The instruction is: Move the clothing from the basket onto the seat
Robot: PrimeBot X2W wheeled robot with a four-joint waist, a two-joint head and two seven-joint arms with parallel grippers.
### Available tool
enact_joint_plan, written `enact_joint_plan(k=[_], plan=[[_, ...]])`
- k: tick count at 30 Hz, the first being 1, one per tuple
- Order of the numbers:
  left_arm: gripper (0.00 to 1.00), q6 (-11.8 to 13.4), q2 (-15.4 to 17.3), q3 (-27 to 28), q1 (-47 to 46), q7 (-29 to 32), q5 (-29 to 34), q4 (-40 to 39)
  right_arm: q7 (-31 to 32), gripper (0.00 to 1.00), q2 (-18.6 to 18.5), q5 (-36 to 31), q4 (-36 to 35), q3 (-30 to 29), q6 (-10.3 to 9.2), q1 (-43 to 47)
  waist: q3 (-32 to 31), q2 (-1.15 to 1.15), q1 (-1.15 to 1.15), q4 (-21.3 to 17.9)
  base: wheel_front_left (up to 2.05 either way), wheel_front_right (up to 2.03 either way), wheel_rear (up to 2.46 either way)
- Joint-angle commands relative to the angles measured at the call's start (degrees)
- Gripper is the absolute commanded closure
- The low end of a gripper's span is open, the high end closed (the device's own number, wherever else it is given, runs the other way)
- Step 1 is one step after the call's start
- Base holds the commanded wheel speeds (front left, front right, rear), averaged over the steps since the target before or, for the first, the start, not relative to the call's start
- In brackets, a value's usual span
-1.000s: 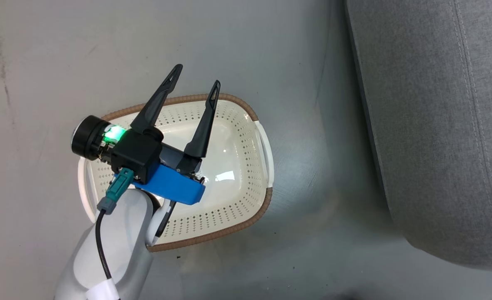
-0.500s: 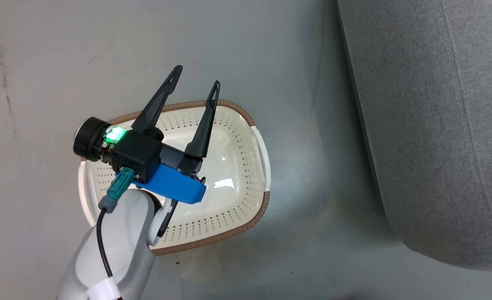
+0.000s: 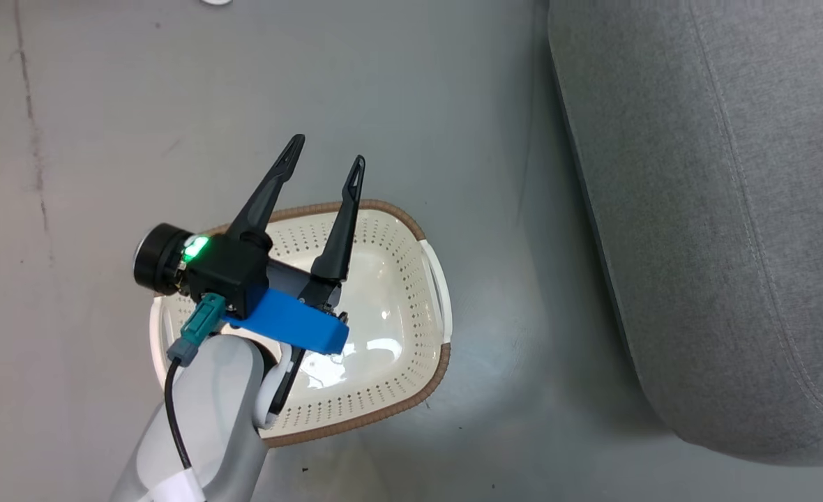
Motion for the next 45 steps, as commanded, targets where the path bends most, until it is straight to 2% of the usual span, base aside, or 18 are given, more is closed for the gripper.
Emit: enact_joint_plan(k=[1, 9, 21, 30, 37, 45], plan=[[0.00, -0.10, -0.12, 0.26, 1.08, -0.14, -0.53, 0.53, -0.41, 0.00, 0.18, 0.24, -0.20, 1.02, 0.01, 1.68, -2.46, 0.00, 0.00, 0.08, 0.00, 0.00, 0.00], [0.00, -0.10, -1.54, 2.13, 5.61, -0.14, -2.23, 2.32, -0.82, 0.00, 2.11, -0.53, -1.44, 5.25, 0.01, 8.55, -10.20, 0.00, 0.00, 1.27, 0.00, 0.00, 0.00], [0.00, -0.10, -3.29, 5.60, 11.93, -0.14, -3.26, 3.68, -0.96, 0.00, 8.36, -2.26, -11.61, 6.20, 0.01, 20.40, -18.77, 0.00, 0.00, 3.80, 0.00, 0.00, 0.00], [0.00, -0.10, -3.95, 8.89, 16.58, -0.15, -3.51, 4.23, 1.87, 0.00, 13.44, -6.41, -25.60, 7.34, 0.01, 31.75, -23.82, 0.00, 0.00, 7.32, 0.00, 0.00, 0.00], [0.00, -0.09, -4.12, 11.70, 18.85, -0.14, -2.78, 4.69, 6.42, 0.00, 18.88, -10.86, -37.56, 9.02, 0.01, 39.94, -26.44, 0.00, 0.00, 9.98, 0.00, 0.00, 0.00], [0.00, -0.09, -4.21, 14.11, 20.79, -0.14, -2.85, 5.38, 8.89, 0.00, 22.63, -12.64, -43.29, 12.29, 0.01, 45.60, -28.80, 0.00, 0.00, 12.32, 0.00, 0.00, 0.00]])
